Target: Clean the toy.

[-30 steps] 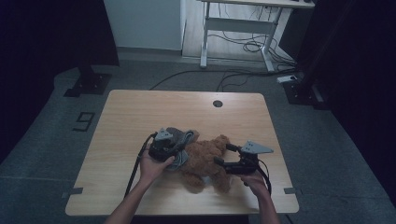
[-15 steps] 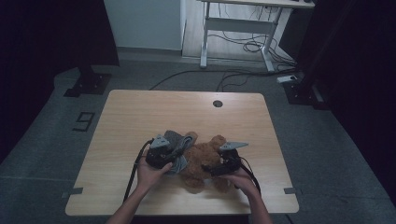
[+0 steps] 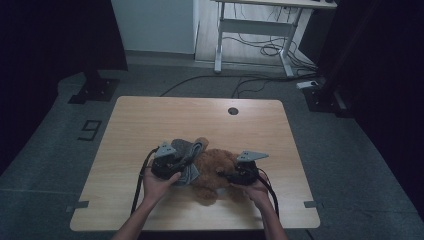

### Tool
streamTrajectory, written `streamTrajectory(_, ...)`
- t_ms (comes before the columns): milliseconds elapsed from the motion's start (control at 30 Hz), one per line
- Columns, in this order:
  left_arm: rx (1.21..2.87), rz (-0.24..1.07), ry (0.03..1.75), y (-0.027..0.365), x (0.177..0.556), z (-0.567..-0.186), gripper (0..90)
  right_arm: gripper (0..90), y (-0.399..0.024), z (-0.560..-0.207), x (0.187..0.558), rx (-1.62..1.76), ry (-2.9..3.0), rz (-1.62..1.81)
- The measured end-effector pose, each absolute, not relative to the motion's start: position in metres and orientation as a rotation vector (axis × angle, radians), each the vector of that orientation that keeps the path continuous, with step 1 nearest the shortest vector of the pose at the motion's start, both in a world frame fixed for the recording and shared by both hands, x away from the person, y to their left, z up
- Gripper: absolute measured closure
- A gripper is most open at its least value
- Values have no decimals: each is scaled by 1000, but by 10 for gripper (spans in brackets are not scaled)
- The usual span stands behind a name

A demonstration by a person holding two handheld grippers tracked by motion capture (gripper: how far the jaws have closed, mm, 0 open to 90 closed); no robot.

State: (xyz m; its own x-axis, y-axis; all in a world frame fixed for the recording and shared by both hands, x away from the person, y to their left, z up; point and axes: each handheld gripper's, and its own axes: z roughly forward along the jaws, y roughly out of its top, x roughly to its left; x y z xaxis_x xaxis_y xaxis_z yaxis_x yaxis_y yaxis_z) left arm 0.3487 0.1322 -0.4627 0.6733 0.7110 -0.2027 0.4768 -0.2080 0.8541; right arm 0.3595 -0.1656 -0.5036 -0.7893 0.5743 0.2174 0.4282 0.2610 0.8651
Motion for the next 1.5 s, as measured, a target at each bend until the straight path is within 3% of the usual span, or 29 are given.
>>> streamTrajectory(267,1786,367,887,129,356,-415,787,634,-159,-478,367,817,2102,1550)
streamTrajectory(433,1806,367,803,95,356,-395,787,631,-158,-479,365,736,2104,1542)
streamTrajectory(600,1946,322,789,42,365,-409,786,631,-153,-491,356,644,2115,1534)
streamTrajectory(767,1970,284,822,34,370,-426,787,625,-159,-501,350,613,2143,1483)
streamTrajectory(967,1973,379,865,56,364,-428,790,615,-161,-507,346,587,2158,1459)
streamTrajectory(1133,1943,384,951,102,362,-442,792,610,-165,-510,343,603,2165,1461)
streamTrajectory(1267,1920,492,1005,138,351,-445,793,607,-166,-511,342,622,2172,1458)
streamTrajectory(1500,1884,466,1141,190,350,-472,792,594,-166,-515,338,628,2180,1461)
